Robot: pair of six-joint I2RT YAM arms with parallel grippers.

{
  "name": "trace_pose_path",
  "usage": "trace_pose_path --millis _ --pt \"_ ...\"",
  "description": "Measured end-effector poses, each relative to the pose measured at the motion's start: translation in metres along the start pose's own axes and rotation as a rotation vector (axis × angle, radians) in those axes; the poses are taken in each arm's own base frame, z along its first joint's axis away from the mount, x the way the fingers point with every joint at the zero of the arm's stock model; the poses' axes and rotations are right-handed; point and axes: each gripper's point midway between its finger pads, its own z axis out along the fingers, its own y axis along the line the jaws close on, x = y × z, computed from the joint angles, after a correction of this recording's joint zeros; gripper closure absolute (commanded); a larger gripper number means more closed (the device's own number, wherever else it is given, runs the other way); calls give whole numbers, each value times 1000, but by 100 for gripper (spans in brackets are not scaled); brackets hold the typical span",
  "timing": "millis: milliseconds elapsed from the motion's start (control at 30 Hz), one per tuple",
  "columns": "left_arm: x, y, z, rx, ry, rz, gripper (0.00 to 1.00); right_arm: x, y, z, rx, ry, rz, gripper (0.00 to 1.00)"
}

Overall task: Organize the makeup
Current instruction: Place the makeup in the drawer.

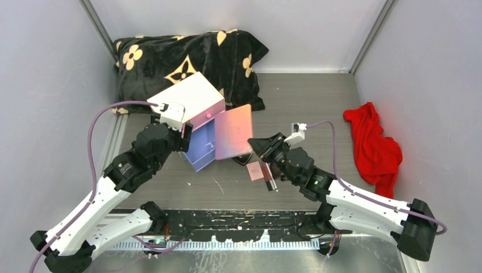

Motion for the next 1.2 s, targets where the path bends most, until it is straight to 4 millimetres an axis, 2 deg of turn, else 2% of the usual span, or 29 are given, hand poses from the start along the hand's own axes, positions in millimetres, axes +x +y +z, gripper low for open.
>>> trace_pose_path --millis 200,400,500,667,767,967,1200 --pt "2 0 -3 9 5 3 29 20 25 0 -73 8 27 99" --pt "0 1 -7 16 -9 -5 29 30 34 -4 -87 1 32 99" --pt "0 0 -7 20 -9 -4 30 21 38 -11 -87 -38 51 99" --pt "1 -2 -7 33 -6 -3 30 -14 50 -25 -104 -144 182 99" --pt "3 -4 -6 39 -1 -1 30 -20 46 -23 -76 -189 245 99" --pt "4 -3 -10 47 -7 -3 30 7 25 -14 24 -197 270 99" --pt "11 -6 -11 64 -2 -2 31 43 21 -17 75 -205 297 99"
